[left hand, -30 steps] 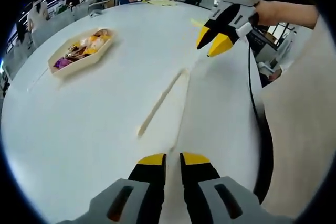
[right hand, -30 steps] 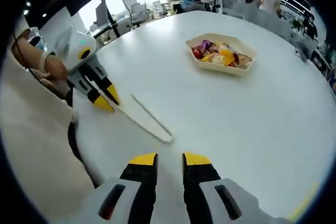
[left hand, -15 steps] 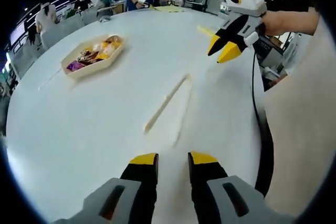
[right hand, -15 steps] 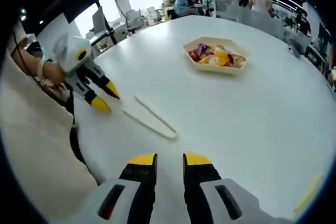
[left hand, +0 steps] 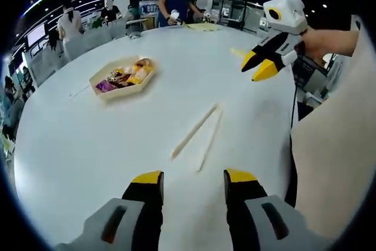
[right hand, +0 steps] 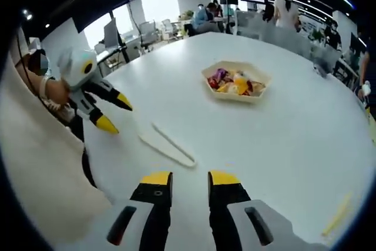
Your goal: Place the target food into the container with the food tongs after gripping and lifting it, then release it inside without dropping or visibly crushing the food.
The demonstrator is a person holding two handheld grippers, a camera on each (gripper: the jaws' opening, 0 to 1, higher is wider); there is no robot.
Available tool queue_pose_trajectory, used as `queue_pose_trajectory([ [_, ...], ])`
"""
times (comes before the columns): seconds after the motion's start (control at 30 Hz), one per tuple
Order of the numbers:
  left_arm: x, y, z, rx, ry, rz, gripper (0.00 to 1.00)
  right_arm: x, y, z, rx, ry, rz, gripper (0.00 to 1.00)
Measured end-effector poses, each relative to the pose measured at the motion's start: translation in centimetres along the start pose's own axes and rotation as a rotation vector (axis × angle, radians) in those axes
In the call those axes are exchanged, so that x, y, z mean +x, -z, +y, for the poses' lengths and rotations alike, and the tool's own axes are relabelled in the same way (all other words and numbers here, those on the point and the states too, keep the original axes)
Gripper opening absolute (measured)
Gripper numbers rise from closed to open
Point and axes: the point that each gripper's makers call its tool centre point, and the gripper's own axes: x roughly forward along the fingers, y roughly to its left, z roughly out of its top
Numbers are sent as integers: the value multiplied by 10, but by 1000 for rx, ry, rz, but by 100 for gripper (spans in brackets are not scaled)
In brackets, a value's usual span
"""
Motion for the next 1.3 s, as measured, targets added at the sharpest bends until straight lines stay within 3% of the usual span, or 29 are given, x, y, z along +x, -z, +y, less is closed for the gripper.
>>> queue_pose_trajectory([
  [0.43, -27, -39, 7, -37, -71, -152, 51, -17, -33, 4, 0, 18, -112, 30],
  [0.57, -40, -53, 10, -39, -100, -200, 52, -22, -39, 9, -3, 14, -146, 36],
  [0.73, -54, -67, 14, -53, -131, -250, 57, -34, -55, 17, -40, 7, -212, 39],
  [0.87, -71, -87, 13, -68, -161, -323, 59, -55, -80, 15, -50, 58, -319, 40],
  [1.17, -83, -100, 13, -106, -193, -399, 74, -65, -100, 15, -52, 86, -390, 50],
  [1.3, -88, -103, 14, -99, -202, -407, 75, -66, -104, 18, -53, 81, -399, 53],
])
